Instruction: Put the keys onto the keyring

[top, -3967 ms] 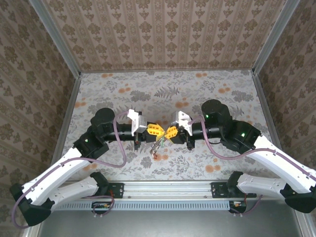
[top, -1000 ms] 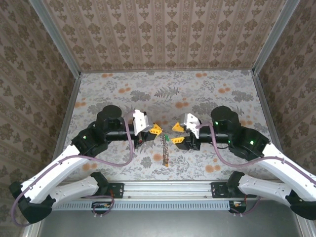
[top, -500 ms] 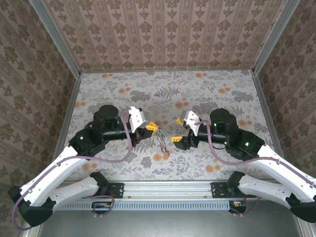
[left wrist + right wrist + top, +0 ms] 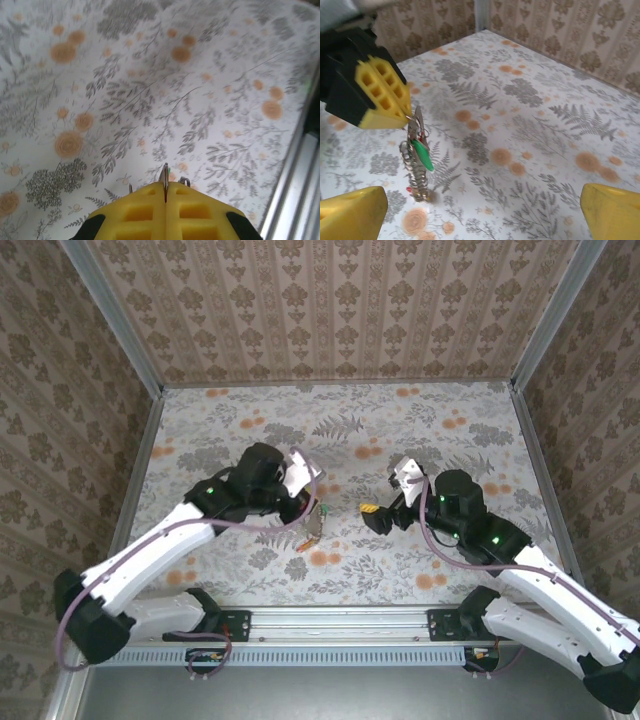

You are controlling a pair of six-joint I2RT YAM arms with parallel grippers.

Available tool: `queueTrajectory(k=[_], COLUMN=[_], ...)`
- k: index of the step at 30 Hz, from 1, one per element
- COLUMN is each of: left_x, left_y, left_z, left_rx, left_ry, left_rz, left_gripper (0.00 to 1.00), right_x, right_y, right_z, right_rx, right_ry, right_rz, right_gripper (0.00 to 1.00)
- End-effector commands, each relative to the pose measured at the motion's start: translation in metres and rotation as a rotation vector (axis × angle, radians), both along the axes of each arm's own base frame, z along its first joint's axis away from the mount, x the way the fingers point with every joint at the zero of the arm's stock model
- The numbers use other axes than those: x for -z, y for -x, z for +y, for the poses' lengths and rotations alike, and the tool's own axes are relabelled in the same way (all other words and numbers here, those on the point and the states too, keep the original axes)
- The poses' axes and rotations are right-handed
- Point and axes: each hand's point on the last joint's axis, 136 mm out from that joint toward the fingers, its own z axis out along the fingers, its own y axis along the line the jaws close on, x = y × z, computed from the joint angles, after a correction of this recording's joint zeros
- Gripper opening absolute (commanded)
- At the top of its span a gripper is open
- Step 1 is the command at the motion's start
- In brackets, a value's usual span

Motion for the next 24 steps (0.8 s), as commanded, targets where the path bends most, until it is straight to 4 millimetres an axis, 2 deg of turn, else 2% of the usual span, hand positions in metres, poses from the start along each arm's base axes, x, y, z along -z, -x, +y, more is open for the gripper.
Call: queueTrajectory(k=[1, 3, 7, 11, 14, 19, 24], left_x=[-0.005, 0.006, 0.026, 0.057, 0.084, 0.12, 0.15], left_y=[-0.031, -0.048, -0.092, -0.135, -0.159, -0.182, -0.191], left_z=[-0.014, -0.024, -0.043, -0.061, -0.071, -0.079, -0.083], left_rx=[-0.051, -0.051, -0.083, -0.114, -0.139, -0.179, -0.206], left_ry=[0.024, 0.014, 0.021, -0.024, -0.065, -0.133, -0.184], left_rz=[0.017, 0.044, 0.062, 0.093, 0.13, 0.16, 0.201], left_gripper=[0.0, 0.0, 0.0, 0.0, 0.0, 0.0, 0.0], right_x=[-0.006, -0.008, -0.01, 0.001, 0.002, 0.005, 0.011], right_y=[-0.013, -0.017, -0.028, -0.043, -0.046, -0.049, -0.052], right_z=[-0.016, -0.022, -0.04, -0.053, -0.055, -0.066, -0.074], right_rx=[0.1, 0.13, 0.238, 0.327, 0.337, 0.401, 0.449], right_ry=[-0.013, -0.04, -0.102, -0.106, -0.116, -0.131, -0.115], right_rz=[-0.044, -0.066, -0.104, -0.055, -0.035, -0.036, -0.031], right_gripper=[1.0, 1.0, 1.0, 1.0, 1.0, 1.0, 1.0])
